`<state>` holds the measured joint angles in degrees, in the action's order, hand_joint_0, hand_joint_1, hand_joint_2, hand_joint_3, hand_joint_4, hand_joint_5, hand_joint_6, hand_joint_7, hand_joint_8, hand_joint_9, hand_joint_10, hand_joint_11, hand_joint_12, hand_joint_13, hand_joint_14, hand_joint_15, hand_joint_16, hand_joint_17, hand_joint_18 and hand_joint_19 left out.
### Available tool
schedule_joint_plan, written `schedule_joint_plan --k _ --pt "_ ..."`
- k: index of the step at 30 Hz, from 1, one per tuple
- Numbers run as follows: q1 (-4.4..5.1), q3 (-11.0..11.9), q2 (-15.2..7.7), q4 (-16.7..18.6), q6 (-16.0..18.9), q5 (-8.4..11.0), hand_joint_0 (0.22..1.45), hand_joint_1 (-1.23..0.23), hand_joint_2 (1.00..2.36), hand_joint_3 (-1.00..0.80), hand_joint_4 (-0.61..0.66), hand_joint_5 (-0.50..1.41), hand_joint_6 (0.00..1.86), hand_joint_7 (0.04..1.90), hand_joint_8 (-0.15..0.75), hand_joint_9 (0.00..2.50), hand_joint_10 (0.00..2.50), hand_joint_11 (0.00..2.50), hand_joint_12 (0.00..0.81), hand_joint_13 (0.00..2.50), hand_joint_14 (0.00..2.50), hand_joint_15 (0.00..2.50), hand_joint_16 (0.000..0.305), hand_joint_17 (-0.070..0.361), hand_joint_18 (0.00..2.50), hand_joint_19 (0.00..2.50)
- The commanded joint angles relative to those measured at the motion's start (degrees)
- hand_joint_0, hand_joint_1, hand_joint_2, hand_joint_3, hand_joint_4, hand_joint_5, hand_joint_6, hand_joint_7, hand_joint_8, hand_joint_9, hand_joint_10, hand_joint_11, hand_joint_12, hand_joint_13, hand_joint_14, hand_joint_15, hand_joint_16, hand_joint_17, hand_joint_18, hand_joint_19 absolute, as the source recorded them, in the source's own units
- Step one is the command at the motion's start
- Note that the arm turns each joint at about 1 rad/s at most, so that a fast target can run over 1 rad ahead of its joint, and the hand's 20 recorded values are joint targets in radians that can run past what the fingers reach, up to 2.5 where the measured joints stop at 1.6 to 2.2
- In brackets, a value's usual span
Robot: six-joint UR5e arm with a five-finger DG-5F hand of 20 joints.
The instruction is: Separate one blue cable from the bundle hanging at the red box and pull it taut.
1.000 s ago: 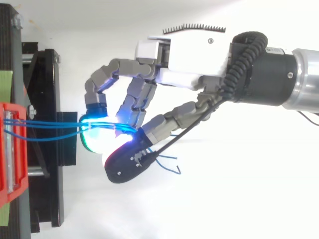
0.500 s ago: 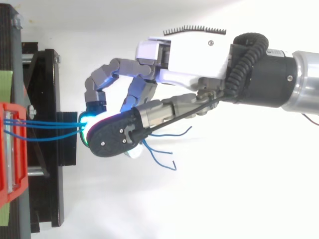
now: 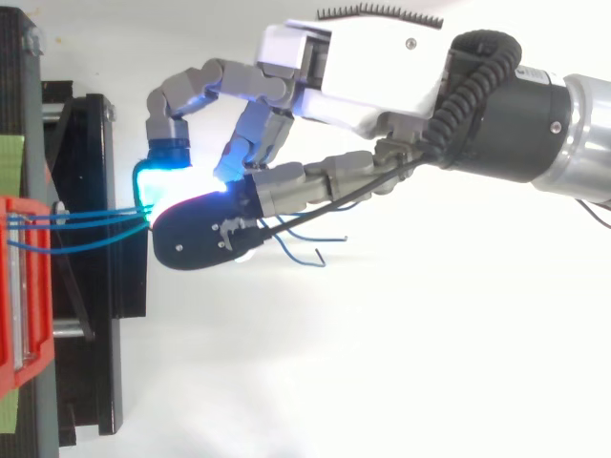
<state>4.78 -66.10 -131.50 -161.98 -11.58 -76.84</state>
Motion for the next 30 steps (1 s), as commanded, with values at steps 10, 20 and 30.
schedule_joint_plan --k 10,20,30 --pt "0.15 0.0 0.0 1.2 -3.8 0.11 0.65 -0.76 1.01 -0.34 0.23 -0.19 0.82 1.11 0.386 1.27 0.02 0.98 0.408 1.26 0.02 0.66 0.038 0.086 0.93 0.45" --pt "0.85 0.0 0.0 0.8 -3.5 0.29 0.65 -0.73 1.02 -0.22 0.14 -0.19 0.86 1.17 0.399 1.29 0.02 1.10 0.414 1.28 0.02 0.69 0.038 0.086 0.95 0.46" --pt "2.34 0.0 0.0 -1.3 -1.4 3.01 0.66 -0.74 1.02 -0.22 0.12 -0.19 0.87 1.14 0.384 1.34 0.02 1.38 0.405 1.39 0.03 0.96 0.038 0.085 0.95 0.46"
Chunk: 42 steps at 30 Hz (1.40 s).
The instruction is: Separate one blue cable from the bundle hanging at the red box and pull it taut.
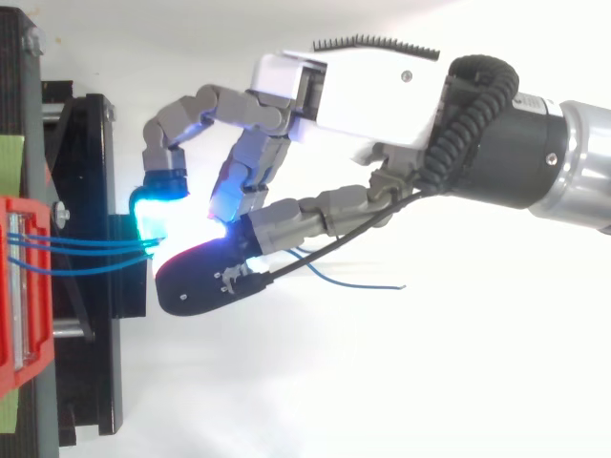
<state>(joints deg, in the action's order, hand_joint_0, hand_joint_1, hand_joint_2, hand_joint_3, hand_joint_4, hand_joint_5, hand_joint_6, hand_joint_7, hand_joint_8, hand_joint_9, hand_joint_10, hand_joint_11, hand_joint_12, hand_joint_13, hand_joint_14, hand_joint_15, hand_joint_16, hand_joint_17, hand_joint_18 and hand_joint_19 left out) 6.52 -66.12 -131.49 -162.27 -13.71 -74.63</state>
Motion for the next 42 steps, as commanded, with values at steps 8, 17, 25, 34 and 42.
schedule_joint_plan --k 8,17,25,34,42 --pt "2.19 -0.2 0.0 -1.4 1.1 2.83 0.67 -0.75 1.02 -0.24 0.12 -0.19 0.86 1.14 0.374 1.32 0.02 1.35 0.410 1.39 0.03 0.98 0.038 0.086 0.95 0.45" --pt "3.15 -1.4 0.0 -1.1 2.7 4.14 0.77 -0.90 1.01 -0.38 0.12 -0.21 0.87 1.11 0.374 1.26 0.02 1.34 0.408 1.34 0.03 0.98 0.037 0.082 0.91 0.44" --pt "3.15 -1.3 0.0 -2.2 3.3 4.23 0.78 -0.88 1.00 -0.50 0.18 -0.20 0.87 1.13 0.380 1.26 0.02 1.30 0.408 1.32 0.03 0.93 0.035 0.079 0.92 0.43" --pt "2.54 -1.3 0.0 -2.3 3.3 3.97 0.56 -0.70 1.00 -0.50 0.20 -0.19 0.86 1.11 0.389 1.30 0.02 1.29 0.423 1.35 0.03 0.92 0.039 0.087 0.97 0.48" --pt "2.54 -1.2 0.0 -2.0 3.1 4.06 0.56 -0.67 1.00 -0.50 0.19 -0.19 0.85 1.10 0.386 1.30 0.02 1.28 0.425 1.36 0.03 0.90 0.040 0.090 0.99 0.50"
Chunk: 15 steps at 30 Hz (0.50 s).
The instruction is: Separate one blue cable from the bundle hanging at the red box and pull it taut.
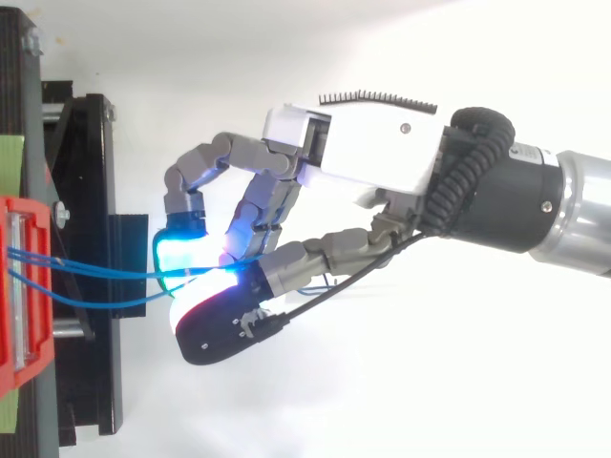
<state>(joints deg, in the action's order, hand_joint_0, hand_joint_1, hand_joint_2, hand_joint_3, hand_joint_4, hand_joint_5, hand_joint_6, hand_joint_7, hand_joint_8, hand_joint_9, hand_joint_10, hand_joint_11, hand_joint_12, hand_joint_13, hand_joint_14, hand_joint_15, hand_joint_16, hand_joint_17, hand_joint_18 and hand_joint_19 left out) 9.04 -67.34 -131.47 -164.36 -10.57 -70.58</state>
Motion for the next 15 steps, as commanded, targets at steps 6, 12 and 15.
schedule_joint_plan --k 6,12,15 --pt "0.01 0.8 0.1 -0.3 0.3 -0.08 0.53 -0.61 1.00 -0.50 0.20 -0.19 0.84 1.10 0.386 1.31 0.02 1.27 0.431 1.37 0.03 0.91 0.042 0.095 1.01 0.51" --pt "-0.08 1.0 0.1 -1.9 0.2 -0.17 0.51 -0.65 1.00 -0.50 0.19 -0.18 0.83 1.10 0.389 1.31 0.02 1.27 0.439 1.38 0.03 0.91 0.044 0.100 1.03 0.51" --pt "-0.08 1.1 0.1 -3.0 0.2 -0.26 0.58 -0.63 1.00 -0.50 0.17 -0.18 0.82 1.14 0.377 1.30 0.02 1.26 0.419 1.36 0.03 0.91 0.041 0.092 1.00 0.54"
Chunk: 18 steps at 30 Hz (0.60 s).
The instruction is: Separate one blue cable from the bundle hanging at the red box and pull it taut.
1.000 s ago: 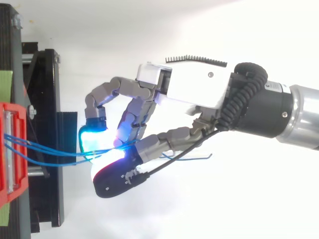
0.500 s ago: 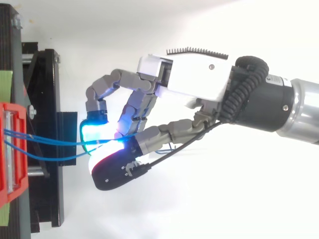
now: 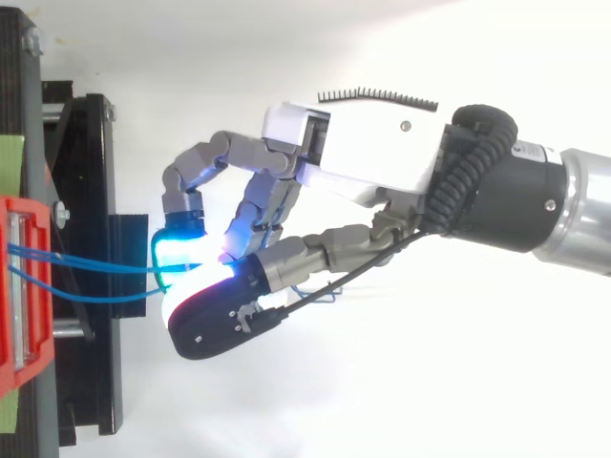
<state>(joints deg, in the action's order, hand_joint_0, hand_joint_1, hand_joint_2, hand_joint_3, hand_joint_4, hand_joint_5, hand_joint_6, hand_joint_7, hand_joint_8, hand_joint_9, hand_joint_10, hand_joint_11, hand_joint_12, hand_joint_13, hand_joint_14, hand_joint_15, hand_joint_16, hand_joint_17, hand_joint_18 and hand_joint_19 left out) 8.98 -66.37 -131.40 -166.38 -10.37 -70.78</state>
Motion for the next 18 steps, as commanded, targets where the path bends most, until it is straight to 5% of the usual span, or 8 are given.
schedule_joint_plan --k 1,9,18 --pt "-0.01 0.1 0.4 -1.2 -0.1 -0.06 0.62 -0.63 1.00 -0.50 0.17 -0.18 0.82 1.14 0.369 1.30 0.02 1.26 0.412 1.35 0.02 0.91 0.040 0.091 1.00 0.54" --pt "-0.19 0.5 1.1 -1.4 -0.3 0.03 0.64 -0.72 1.01 -0.30 0.13 -0.18 0.83 1.17 0.370 1.28 0.02 1.27 0.417 1.34 0.03 0.93 0.042 0.095 0.99 0.55" --pt "-0.36 2.0 1.1 -2.4 -2.1 0.11 0.76 -0.87 1.00 -0.50 0.13 -0.19 0.83 1.12 0.349 1.20 0.02 1.24 0.404 1.24 0.03 0.87 0.042 0.094 0.93 0.50"
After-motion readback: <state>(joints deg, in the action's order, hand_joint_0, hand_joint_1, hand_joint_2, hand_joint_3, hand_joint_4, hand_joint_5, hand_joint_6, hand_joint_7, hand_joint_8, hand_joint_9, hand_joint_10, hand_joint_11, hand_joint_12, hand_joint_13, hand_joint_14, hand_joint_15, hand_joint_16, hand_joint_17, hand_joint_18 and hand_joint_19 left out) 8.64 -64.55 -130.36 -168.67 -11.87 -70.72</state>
